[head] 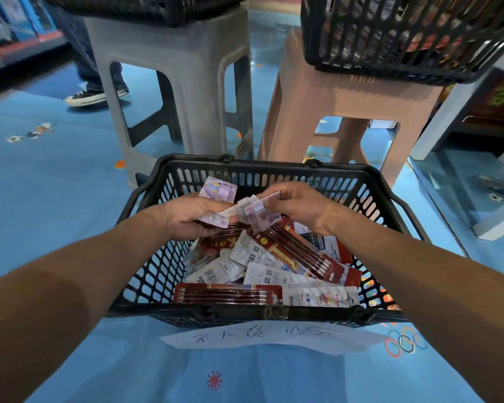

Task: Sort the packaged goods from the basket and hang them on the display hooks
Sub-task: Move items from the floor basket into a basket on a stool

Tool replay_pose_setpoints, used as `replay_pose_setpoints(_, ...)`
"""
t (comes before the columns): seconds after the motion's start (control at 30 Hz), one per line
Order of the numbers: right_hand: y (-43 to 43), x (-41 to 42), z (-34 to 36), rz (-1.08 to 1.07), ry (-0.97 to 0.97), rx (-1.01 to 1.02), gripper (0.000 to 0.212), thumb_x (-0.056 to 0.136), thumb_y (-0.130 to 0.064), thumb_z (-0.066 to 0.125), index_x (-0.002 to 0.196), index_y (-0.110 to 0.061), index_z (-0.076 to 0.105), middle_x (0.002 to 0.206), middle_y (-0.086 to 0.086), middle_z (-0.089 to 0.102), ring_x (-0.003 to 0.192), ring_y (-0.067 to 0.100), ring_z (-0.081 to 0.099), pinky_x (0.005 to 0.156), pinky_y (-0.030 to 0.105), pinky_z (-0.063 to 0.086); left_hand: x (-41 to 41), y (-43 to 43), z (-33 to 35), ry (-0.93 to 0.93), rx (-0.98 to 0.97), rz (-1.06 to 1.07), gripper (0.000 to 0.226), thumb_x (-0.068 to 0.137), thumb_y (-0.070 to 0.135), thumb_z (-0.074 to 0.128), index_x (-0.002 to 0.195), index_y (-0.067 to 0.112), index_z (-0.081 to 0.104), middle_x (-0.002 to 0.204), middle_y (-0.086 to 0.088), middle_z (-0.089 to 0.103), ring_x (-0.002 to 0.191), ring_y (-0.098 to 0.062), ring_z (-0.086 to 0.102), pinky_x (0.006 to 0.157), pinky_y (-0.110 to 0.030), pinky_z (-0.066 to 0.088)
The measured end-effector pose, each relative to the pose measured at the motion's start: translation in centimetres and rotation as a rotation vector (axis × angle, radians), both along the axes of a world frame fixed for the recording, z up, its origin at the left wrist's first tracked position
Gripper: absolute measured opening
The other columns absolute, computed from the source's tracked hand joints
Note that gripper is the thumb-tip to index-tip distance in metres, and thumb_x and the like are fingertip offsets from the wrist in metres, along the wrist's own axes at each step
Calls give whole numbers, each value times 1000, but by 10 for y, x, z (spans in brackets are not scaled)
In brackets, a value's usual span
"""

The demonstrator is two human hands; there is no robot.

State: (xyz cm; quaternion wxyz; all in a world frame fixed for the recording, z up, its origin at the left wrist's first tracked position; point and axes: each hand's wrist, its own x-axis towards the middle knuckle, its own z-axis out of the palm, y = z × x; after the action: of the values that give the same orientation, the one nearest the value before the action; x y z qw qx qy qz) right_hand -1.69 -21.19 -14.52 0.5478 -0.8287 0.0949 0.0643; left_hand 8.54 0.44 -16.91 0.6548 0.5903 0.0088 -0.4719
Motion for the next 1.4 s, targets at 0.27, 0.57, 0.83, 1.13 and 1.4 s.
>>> replay_pose_setpoints(0.27,-4,-10,6,58,122,-32,22,91,-2,70,100,-20,78,110,1,75,103,10,66,80,23,46,1,5,-4,-74,79,-37,41,65,-4,78,103,7,67,98,-11,76,91,-21,73,79,-31,57)
replay_pose_setpoints(0.57,-6,-5,9,-292,32,67,16,93,0,67,101,-14,70,102,17,73,87,27,71,78,41,62,9,25,-12,-324,402,-53,43,75,-16,78,112,2,68,103,-12,78,91,-23,75,75,-32,59)
replay_pose_setpoints(0.83,2,-4,27,-485,-55,626,60,89,20,43,133,-16,61,117,19,69,97,33,69,80,50,62,-1,22,-2,-327,255,53,68,63,-11,86,125,5,63,109,-10,78,95,-24,77,81,-36,59)
replay_pose_setpoints(1.13,2,-16,5,-449,53,278,41,89,-2,71,119,-27,59,106,16,70,83,29,72,71,39,58,-7,17,9,-335,86,125,55,74,-18,74,124,4,66,113,-9,78,107,-29,74,103,-52,52)
replay_pose_setpoints(1.4,4,-23,4,-44,179,-196,40,75,-23,91,104,-13,65,104,6,70,97,25,67,84,42,56,-2,19,10,-310,6,227,47,76,-18,74,113,12,70,113,-11,77,103,-28,75,80,-39,63)
